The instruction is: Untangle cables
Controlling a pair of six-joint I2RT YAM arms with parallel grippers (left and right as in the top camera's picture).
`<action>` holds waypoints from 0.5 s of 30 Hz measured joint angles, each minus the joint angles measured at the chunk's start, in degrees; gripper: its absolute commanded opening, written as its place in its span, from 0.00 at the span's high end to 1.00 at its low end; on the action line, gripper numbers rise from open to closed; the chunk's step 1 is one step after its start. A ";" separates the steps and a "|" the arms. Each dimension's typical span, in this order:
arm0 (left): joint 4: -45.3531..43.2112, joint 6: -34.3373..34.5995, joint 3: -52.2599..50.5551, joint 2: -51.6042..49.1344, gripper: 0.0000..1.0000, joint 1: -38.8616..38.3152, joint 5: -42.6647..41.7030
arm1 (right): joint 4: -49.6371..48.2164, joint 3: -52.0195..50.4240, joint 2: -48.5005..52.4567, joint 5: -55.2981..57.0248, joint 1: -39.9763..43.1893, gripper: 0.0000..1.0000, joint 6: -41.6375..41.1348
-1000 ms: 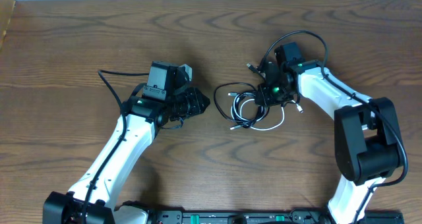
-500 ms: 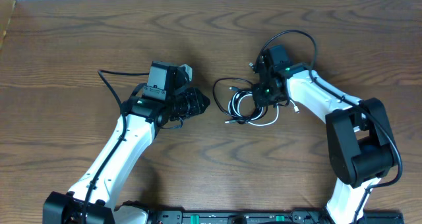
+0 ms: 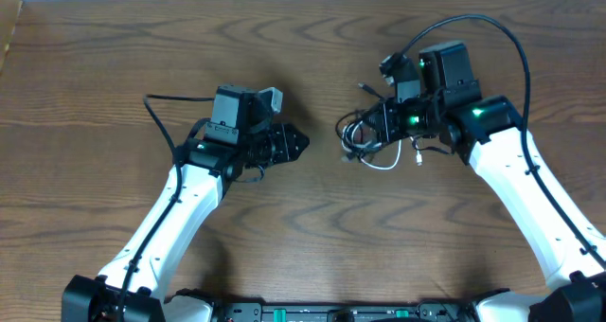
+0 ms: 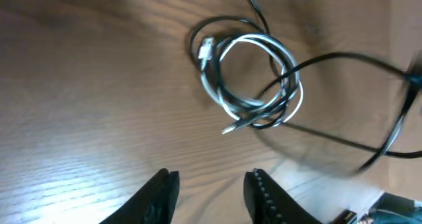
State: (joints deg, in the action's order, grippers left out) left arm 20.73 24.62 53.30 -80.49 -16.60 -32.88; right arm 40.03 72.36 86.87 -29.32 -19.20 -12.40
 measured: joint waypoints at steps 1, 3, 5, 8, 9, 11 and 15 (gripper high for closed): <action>-0.74 -0.17 0.00 -0.04 0.50 -0.24 -0.07 | 0.02 0.00 0.09 -0.55 0.00 0.99 -0.04; -3.41 -0.59 0.00 -0.13 0.43 -1.60 -0.26 | -0.09 0.00 0.11 -2.49 0.00 0.99 -0.22; -6.08 -0.68 0.00 -0.46 0.38 -3.69 -0.42 | -0.17 0.00 0.11 -4.52 0.00 0.99 -0.24; -9.11 -0.74 0.00 -1.64 0.32 -6.36 -0.46 | -0.22 0.00 0.11 -7.30 0.00 0.99 -0.22; -9.88 -0.81 0.00 -2.27 0.31 -6.91 -0.50 | -0.26 0.00 0.11 -8.63 0.02 0.99 -0.15; -11.30 -0.63 0.00 -3.82 0.30 -7.17 -0.63 | -0.28 0.00 0.11 -11.06 0.20 0.99 0.07; -15.80 0.00 0.00 -6.99 0.30 -7.19 -0.66 | -0.31 0.00 0.13 -16.35 1.31 0.99 1.29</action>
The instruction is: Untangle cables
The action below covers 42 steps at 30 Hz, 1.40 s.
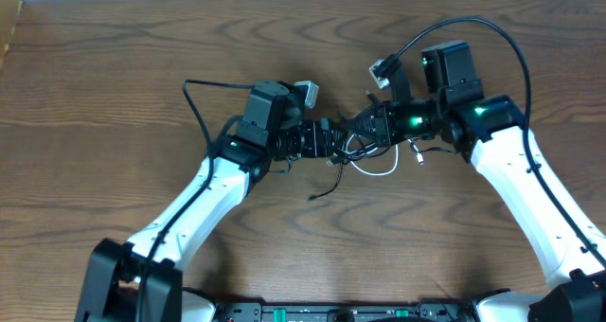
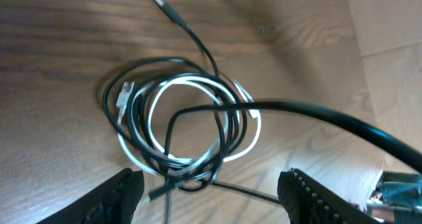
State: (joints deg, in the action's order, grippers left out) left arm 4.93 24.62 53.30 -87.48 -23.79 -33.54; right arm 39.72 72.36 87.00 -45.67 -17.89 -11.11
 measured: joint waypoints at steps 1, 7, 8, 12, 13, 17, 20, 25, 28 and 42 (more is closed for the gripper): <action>-1.44 0.26 0.00 -0.61 0.30 0.00 -0.02 | -0.11 0.00 0.00 -1.73 0.55 0.99 0.11; -12.87 1.42 0.00 -1.09 0.31 0.00 -0.02 | -0.11 0.00 0.00 -9.57 3.28 0.99 0.66; -15.37 1.99 0.00 -1.09 0.31 0.00 -0.04 | -0.11 0.00 0.00 -10.97 3.61 0.99 0.70; -15.85 2.62 0.04 -1.03 0.31 0.00 0.02 | 0.76 0.00 0.00 -10.64 5.25 0.91 0.33; -15.08 2.62 0.07 -1.03 0.31 0.00 0.07 | 1.01 0.00 0.00 -9.16 5.42 0.89 0.11; -5.01 2.67 0.09 -1.03 0.31 0.00 2.60 | 3.41 0.00 0.00 3.56 6.10 0.78 -2.97; -0.22 2.62 0.11 -1.49 0.31 -0.13 5.68 | 4.66 0.00 0.31 10.19 6.12 0.75 -4.11; -1.33 3.50 0.11 -7.32 0.32 -2.34 10.14 | 5.75 0.00 0.85 16.81 6.14 0.74 -4.83; -4.07 4.07 0.11 -12.55 0.32 -4.15 12.52 | 7.08 0.00 0.85 19.26 6.14 0.74 -4.87; -9.25 4.20 0.35 -18.93 0.52 -11.87 26.36 | 7.85 0.00 0.85 22.60 6.23 0.77 -4.81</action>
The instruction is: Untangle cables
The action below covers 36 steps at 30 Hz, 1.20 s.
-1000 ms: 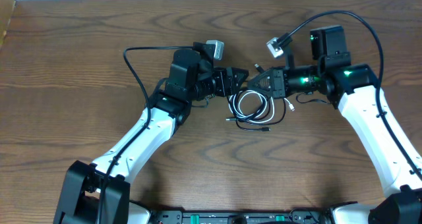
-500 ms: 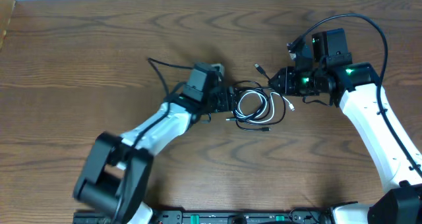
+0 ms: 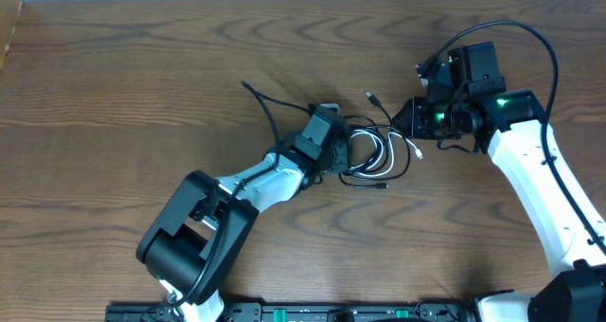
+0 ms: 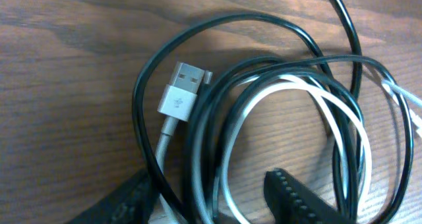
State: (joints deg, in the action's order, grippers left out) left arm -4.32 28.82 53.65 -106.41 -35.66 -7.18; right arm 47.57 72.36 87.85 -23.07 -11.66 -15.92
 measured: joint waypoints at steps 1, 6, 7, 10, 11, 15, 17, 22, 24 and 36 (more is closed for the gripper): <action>0.02 -0.07 0.00 -0.07 0.54 -0.42 0.35 | -0.04 0.00 0.00 0.04 0.00 0.77 0.00; 0.46 0.09 0.02 -0.44 0.93 -0.66 1.68 | 0.35 0.00 0.00 0.85 0.00 0.78 0.02; 0.48 0.48 0.02 -0.50 0.93 -0.68 1.64 | 0.61 0.00 0.00 1.05 0.00 0.78 0.02; 1.01 0.57 0.09 -0.39 0.93 -0.68 1.57 | 0.94 0.00 0.00 1.25 0.00 0.83 0.04; 1.97 0.61 0.07 0.17 0.93 -0.59 1.36 | 1.07 0.00 0.00 1.22 0.00 0.83 0.22; 7.67 0.96 0.00 11.15 0.92 0.44 -2.03 | 1.20 0.00 0.04 -0.35 -0.59 0.82 2.56; 10.99 0.98 0.02 21.92 0.93 0.96 -3.28 | 0.76 -0.02 0.17 -2.10 -1.16 0.83 3.48; 14.64 1.01 0.22 37.05 0.93 1.11 -4.11 | -2.05 -0.02 0.26 -8.59 -1.79 0.81 5.33; 15.93 1.11 0.22 38.53 0.93 1.11 -4.35 | -4.09 -0.02 0.26 -12.11 -2.32 0.81 5.99; 14.71 8.24 0.22 38.32 0.93 9.42 -11.47 | -6.34 -0.02 0.39 -15.08 -8.20 0.67 5.97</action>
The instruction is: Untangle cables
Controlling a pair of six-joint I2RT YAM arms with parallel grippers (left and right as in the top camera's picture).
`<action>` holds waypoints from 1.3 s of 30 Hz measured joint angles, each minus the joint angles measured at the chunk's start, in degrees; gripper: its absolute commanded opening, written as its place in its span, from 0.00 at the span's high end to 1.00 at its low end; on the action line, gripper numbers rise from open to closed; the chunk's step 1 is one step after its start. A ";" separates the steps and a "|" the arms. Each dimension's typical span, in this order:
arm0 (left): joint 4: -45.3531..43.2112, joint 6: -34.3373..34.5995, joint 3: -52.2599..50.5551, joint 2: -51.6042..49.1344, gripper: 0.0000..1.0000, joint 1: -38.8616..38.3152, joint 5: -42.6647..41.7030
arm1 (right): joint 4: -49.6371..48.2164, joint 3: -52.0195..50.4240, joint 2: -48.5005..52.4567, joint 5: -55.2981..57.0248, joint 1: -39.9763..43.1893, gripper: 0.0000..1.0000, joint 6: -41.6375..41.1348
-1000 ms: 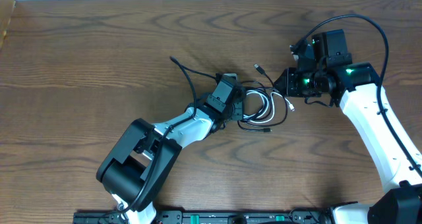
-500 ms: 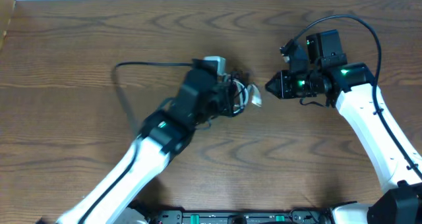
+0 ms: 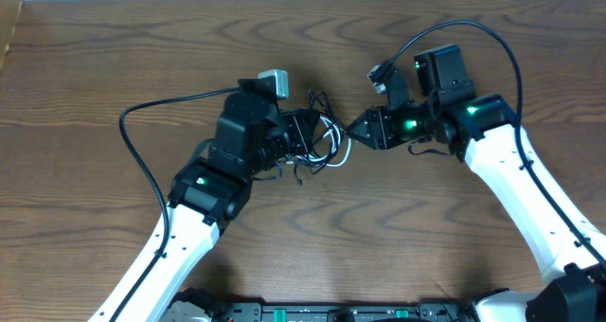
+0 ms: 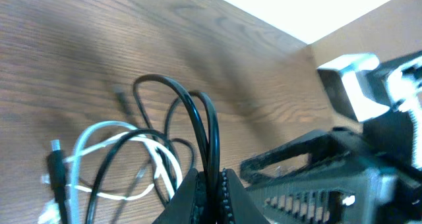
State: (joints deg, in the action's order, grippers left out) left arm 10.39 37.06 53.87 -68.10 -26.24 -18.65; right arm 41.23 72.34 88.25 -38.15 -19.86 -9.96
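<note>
A tangle of black and white cables sits mid-table. My left gripper is shut on two black strands of it. In the left wrist view those black loops rise straight out of the shut left gripper, and the white cable curls to the left above the wood. My right gripper points left, its tips just right of the tangle. It looks shut, and I cannot tell if it touches a strand. It also fills the lower right as the right gripper.
A bare wooden table stretches around the arms. The left arm's own black lead loops out to the left, and the right arm's lead arcs over its wrist. The table's far edge meets a white wall.
My left gripper was open over the strands lying on the table; now it is shut on black strands, and the tangle sits further left. The right gripper has come left, up to the tangle.
First the right gripper was at the tangle while my left gripper stood open, well to the left. Then the left gripper was over the tangle too. Later the right gripper was back to the right, the left open on the strands. Now the left holds them.
</note>
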 measured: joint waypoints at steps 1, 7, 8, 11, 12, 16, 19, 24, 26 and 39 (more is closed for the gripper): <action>-0.59 0.55 0.00 0.00 0.93 0.42 -1.22 | -1.05 0.00 0.46 0.26 -0.72 0.67 -1.09; -3.89 3.69 0.00 0.00 0.93 0.74 -5.09 | -3.89 0.00 6.49 2.89 -4.26 0.65 -7.69; -4.90 4.33 -0.02 0.00 0.92 0.74 -5.60 | -5.22 0.00 8.79 4.35 -5.11 0.65 -10.12; -6.62 5.20 -0.02 0.00 0.93 0.81 -6.56 | -6.16 0.00 12.96 9.62 -6.19 0.62 -15.54; -6.82 5.38 -0.02 0.02 0.93 1.14 -6.95 | -5.75 0.00 14.25 11.52 -6.21 0.62 -16.96; -5.70 5.88 -0.17 1.18 0.93 5.79 -7.80 | -0.66 0.04 17.18 17.97 -4.17 0.61 -20.26; -4.94 5.66 -0.72 4.11 0.93 11.17 -8.09 | 3.63 0.15 17.18 22.91 -0.61 0.61 -20.20; 0.04 3.39 -0.46 9.51 0.93 19.69 -8.02 | 7.04 0.13 17.55 30.14 7.30 0.63 -17.31; 2.75 2.34 -0.46 9.31 0.93 21.77 -7.98 | 7.52 0.13 17.55 30.69 8.74 0.64 -15.10; 5.57 -2.25 -0.37 -6.97 0.35 8.13 -7.76 | 6.51 0.13 17.55 25.05 9.55 0.48 -7.41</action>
State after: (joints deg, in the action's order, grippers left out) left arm 15.97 34.81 53.49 -75.07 -18.11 -26.41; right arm 47.75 72.47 105.80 -13.10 -10.31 -17.37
